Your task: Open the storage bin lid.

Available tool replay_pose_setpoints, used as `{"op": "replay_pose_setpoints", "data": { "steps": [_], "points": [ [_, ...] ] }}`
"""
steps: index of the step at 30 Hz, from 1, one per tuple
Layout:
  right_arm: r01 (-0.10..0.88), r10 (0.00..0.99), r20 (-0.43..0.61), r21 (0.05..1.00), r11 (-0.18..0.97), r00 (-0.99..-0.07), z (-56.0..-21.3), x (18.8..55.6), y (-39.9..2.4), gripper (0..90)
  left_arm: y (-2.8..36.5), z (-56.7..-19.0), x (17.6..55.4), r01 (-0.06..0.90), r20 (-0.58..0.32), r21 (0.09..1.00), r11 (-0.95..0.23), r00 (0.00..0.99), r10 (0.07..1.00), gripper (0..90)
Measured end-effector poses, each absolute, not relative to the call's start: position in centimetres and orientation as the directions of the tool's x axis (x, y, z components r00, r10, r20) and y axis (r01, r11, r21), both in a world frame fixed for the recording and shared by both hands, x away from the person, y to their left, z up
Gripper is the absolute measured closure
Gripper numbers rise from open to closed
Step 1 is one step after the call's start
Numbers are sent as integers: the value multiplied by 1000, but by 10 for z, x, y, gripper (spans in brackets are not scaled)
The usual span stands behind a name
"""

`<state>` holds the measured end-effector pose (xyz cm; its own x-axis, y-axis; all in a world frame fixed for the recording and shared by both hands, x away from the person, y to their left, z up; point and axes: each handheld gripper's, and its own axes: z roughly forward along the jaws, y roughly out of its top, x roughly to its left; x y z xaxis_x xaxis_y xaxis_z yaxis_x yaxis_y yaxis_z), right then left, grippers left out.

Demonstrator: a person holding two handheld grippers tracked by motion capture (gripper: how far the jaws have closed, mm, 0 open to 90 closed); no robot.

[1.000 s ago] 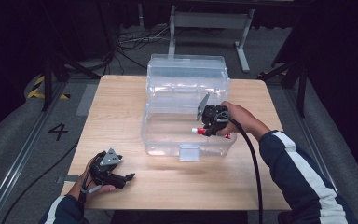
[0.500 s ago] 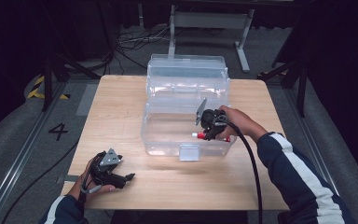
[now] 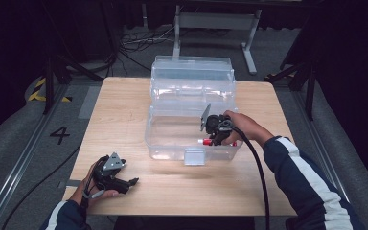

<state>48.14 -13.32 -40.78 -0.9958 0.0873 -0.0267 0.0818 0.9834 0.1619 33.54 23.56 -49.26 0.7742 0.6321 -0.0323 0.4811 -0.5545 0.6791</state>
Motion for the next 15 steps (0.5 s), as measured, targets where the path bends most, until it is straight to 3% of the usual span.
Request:
{"op": "replay_pose_setpoints", "data": {
  "steps": [15],
  "points": [
    [89,93,-15,151,985,-996,-412,480,-133,705,236,-493,335,481,-33,678,-555,775,631,136]
  ]
}}
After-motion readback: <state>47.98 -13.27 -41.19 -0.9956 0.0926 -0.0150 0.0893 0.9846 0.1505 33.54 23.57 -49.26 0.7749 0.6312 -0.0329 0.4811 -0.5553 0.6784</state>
